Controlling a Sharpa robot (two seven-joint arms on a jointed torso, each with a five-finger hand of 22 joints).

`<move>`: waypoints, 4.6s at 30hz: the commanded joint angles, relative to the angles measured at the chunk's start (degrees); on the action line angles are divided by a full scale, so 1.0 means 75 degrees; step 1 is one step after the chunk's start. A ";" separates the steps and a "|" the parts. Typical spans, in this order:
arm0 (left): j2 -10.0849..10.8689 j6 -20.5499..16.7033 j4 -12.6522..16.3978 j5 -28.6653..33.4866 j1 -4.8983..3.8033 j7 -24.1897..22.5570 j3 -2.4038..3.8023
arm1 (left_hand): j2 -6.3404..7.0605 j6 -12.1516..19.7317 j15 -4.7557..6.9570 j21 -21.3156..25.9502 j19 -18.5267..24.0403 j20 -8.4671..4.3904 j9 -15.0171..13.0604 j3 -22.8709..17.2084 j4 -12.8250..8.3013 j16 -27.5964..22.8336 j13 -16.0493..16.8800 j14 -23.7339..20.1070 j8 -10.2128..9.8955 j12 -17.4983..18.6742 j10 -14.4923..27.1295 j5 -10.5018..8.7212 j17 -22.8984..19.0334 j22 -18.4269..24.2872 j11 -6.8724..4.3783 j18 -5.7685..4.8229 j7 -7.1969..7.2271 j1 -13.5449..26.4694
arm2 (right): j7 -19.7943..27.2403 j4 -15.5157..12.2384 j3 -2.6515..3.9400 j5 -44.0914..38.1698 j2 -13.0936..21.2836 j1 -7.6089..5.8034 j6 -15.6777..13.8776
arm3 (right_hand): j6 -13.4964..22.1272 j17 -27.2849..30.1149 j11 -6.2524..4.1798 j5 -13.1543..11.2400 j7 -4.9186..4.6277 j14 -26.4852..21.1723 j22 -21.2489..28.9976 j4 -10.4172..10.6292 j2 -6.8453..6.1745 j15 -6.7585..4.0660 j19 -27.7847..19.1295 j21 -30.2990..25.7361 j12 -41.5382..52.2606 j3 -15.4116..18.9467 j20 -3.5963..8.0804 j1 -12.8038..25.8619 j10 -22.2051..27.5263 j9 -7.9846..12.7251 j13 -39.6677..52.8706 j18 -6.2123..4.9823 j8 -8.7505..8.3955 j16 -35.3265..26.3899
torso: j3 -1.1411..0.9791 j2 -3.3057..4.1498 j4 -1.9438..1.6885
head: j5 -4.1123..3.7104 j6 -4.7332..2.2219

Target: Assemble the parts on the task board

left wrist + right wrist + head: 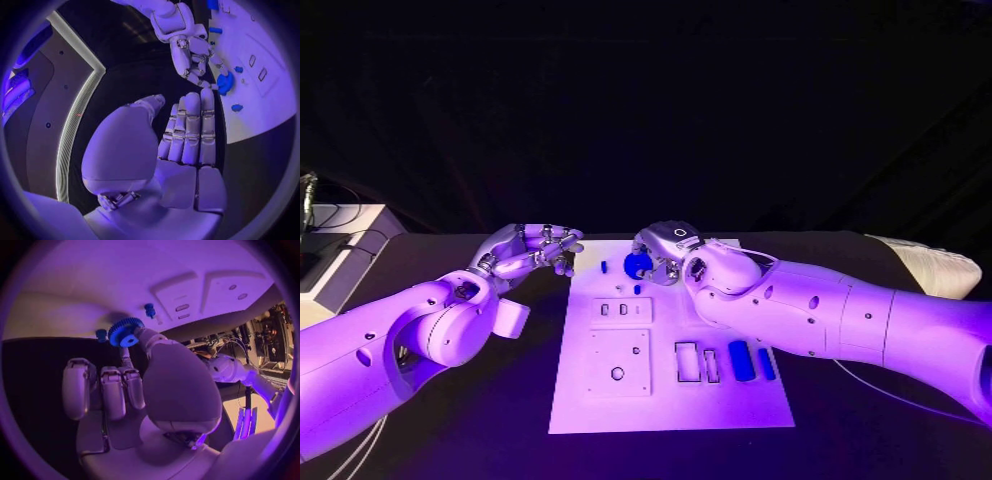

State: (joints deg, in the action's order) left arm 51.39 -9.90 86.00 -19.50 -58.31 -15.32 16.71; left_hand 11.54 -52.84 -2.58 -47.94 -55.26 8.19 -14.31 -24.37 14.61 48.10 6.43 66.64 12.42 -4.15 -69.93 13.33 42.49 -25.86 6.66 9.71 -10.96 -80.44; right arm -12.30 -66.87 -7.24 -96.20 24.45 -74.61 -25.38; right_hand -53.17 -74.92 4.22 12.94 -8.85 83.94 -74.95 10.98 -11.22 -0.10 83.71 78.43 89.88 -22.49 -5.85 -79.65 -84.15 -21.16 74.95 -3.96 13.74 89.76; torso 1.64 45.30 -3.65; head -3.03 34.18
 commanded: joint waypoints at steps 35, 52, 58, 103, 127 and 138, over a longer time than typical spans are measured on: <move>0.0045 0.0164 0.0055 -0.0035 -0.0005 0.0017 0.0007 | -0.0045 0.0025 0.0004 -0.0042 0.0063 -0.0009 -0.0015 -0.0012 -0.0016 0.0032 0.0014 -0.0061 -0.0032 -0.0021 0.0038 -0.0022 -0.0005 -0.0019 0.0008 0.0092 -0.0014 -0.0001 | -0.0092 0.0543 0.0001 -0.0644 -0.0287 0.0155 -0.0219 | 0.0042 -0.2010 -0.0003 -0.0070 -0.0014 0.0808 -0.0329 0.0002 -0.0139 -0.0006 0.0008 -0.0027 0.0017 -0.0086 0.0027 0.0077 -0.0780 0.0036 0.2007 0.0116 -0.0153 0.0032 | -0.0010 0.0006 0.0011 | 0.0093 0.0088; 0.0041 0.0182 0.0029 -0.0049 -0.0005 0.0039 0.0007 | -0.0043 0.0026 0.0003 -0.0055 0.0077 -0.0006 -0.0021 -0.0009 -0.0013 0.0038 0.0020 -0.0067 -0.0033 -0.0025 0.0042 -0.0023 -0.0007 -0.0027 0.0009 0.0093 -0.0014 0.0011 | 0.0095 0.0614 0.0001 -0.0238 -0.0262 0.0155 0.0081 | 0.0324 -0.2010 0.0109 -0.0206 -0.0128 0.0808 -0.0331 0.0517 -0.0196 0.0113 -0.0020 -0.0088 -0.0139 0.0466 -0.0092 0.0713 -0.0612 0.0109 0.1841 0.0105 -0.0594 0.0032 | -0.0009 0.0005 0.0022 | 0.0101 0.0100; 0.0039 0.0192 0.0020 -0.0049 -0.0004 0.0050 0.0007 | -0.0060 0.0026 -0.0001 -0.0065 0.0089 -0.0003 -0.0026 -0.0006 0.0011 0.0043 0.0025 -0.0070 -0.0035 -0.0028 0.0045 -0.0023 -0.0009 -0.0034 0.0014 0.0093 -0.0019 0.0043 | 0.0127 0.0615 0.0001 -0.0110 -0.0219 0.0155 0.0113 | 0.0275 -0.2010 0.0106 -0.0079 -0.0121 0.0808 -0.0343 0.0745 -0.0054 0.0114 -0.0018 -0.0094 -0.0136 0.0633 -0.0095 0.0955 -0.0617 0.0089 0.1846 0.0105 -0.0643 0.0032 | -0.0009 0.0004 0.0014 | 0.0096 0.0110; 0.0030 0.0204 -0.0046 -0.0070 0.0000 0.0057 0.0006 | -0.0122 0.0040 0.0005 -0.0116 0.0127 -0.0002 -0.0044 -0.0085 -0.0053 0.0059 0.0039 -0.0090 -0.0045 -0.0028 0.0077 0.0008 -0.0021 -0.0065 0.0010 0.0098 -0.0020 -0.0048 | 0.0341 -0.0292 0.0002 0.0719 0.0632 0.0100 0.0020 | 0.0089 -0.2010 0.0065 0.0252 -0.0072 0.0808 -0.0435 0.0757 0.0355 0.0078 0.0024 -0.0047 -0.0044 0.0518 -0.0066 0.1517 -0.0716 0.0028 0.1943 0.0119 -0.0700 0.0032 | -0.0018 0.0001 0.0025 | 0.0102 0.0123; 0.0000 0.0217 -0.0046 -0.0070 0.0002 0.0062 0.0006 | -0.0123 0.0046 -0.0002 -0.0131 0.0140 0.0001 -0.0049 -0.0088 -0.0045 0.0064 0.0043 -0.0096 -0.0050 -0.0030 0.0084 0.0003 -0.0025 -0.0074 0.0017 0.0096 -0.0025 -0.0030 | 0.0233 -0.0004 0.0005 0.1049 0.0256 0.0084 0.0363 | 0.0671 -0.2010 0.0208 0.0155 -0.0242 0.0808 -0.0468 0.0755 0.0291 0.0195 0.0026 -0.0063 -0.0082 0.0447 -0.0154 0.1703 -0.0675 0.0240 0.1906 0.0122 -0.1193 0.0032 | 0.0000 0.0015 -0.0003 | 0.0069 0.0119; -0.0018 0.0217 -0.0071 -0.0070 0.0002 0.0067 0.0006 | -0.0123 0.0046 -0.0002 -0.0131 0.0140 0.0001 -0.0049 -0.0088 -0.0045 0.0064 0.0043 -0.0096 -0.0050 -0.0030 0.0084 0.0003 -0.0025 -0.0074 0.0017 0.0096 -0.0025 -0.0030 | 0.0253 0.0229 0.0005 0.1113 0.0056 0.0087 0.0673 | 0.1006 -0.2010 0.0230 0.0161 -0.0262 0.0808 -0.0480 0.0744 0.0295 0.0218 0.0029 -0.0059 -0.0080 0.0471 -0.0177 0.1709 -0.0677 0.0385 0.1908 0.0123 -0.1304 0.0032 | -0.0002 0.0004 0.0010 | 0.0075 0.0126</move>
State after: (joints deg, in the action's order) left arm 51.38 -9.21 85.38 -19.94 -58.28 -14.55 16.71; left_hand 10.84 -52.84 -2.57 -48.60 -54.43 8.19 -14.62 -24.75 14.22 48.32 6.70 66.22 12.42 -4.15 -69.72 13.33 42.40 -26.36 6.87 9.72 -10.96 -80.69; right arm -10.44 -65.39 -7.07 -88.27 25.00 -74.20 -23.13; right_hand -46.06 -74.91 5.53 14.41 -10.83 83.94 -74.92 16.62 -8.98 1.15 83.90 78.11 89.42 -19.36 -6.90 -67.17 -84.00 -18.32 74.94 -3.96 4.35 89.76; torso 1.66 45.37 -3.63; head -2.49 35.11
